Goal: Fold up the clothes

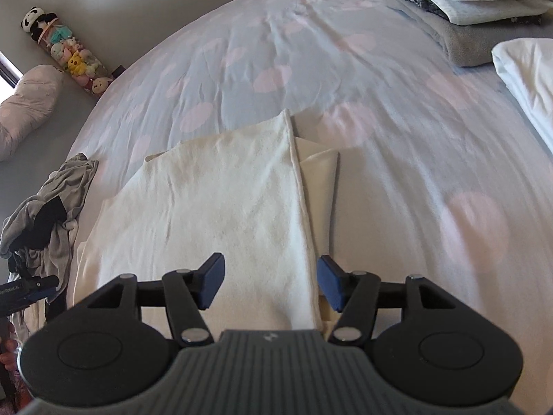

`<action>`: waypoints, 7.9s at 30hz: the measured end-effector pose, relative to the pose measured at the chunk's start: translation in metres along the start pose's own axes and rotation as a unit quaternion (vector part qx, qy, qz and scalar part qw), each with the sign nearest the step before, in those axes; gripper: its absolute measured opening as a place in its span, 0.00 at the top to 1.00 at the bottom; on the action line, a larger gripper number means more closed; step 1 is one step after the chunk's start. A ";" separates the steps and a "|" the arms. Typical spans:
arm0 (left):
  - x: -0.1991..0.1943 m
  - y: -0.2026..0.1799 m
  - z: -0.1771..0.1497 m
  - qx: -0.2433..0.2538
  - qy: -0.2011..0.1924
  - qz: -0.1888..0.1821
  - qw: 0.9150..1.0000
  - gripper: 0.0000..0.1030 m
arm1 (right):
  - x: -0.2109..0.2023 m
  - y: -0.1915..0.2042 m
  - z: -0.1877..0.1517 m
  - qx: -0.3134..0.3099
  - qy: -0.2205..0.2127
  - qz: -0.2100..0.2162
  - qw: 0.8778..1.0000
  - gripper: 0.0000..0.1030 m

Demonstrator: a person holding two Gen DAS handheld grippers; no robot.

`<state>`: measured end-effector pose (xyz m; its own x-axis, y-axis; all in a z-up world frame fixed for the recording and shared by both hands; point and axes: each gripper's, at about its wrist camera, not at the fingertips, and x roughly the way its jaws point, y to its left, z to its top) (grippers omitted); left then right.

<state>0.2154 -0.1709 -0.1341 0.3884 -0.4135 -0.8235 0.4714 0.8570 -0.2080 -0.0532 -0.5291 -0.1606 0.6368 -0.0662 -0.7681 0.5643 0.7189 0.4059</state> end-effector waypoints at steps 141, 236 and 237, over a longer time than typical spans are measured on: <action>0.054 0.084 0.032 -0.087 -0.016 -0.066 0.994 0.62 | 0.173 0.304 0.005 -0.128 0.139 0.145 0.971 0.88; 0.023 0.044 -0.004 -0.040 -0.032 -0.043 0.998 0.62 | 0.053 0.147 -0.086 -0.201 -0.002 0.132 0.971 0.56; 0.021 0.049 -0.003 -0.055 -0.043 -0.046 0.997 0.48 | 0.052 0.144 -0.080 -0.184 -0.012 0.136 0.973 0.52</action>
<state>0.2440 -0.1363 -0.1632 0.4160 -0.5124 -0.7512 0.4205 0.8409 -0.3407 0.0188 -0.3735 -0.1817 0.7505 0.1489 -0.6438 0.1495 0.9107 0.3849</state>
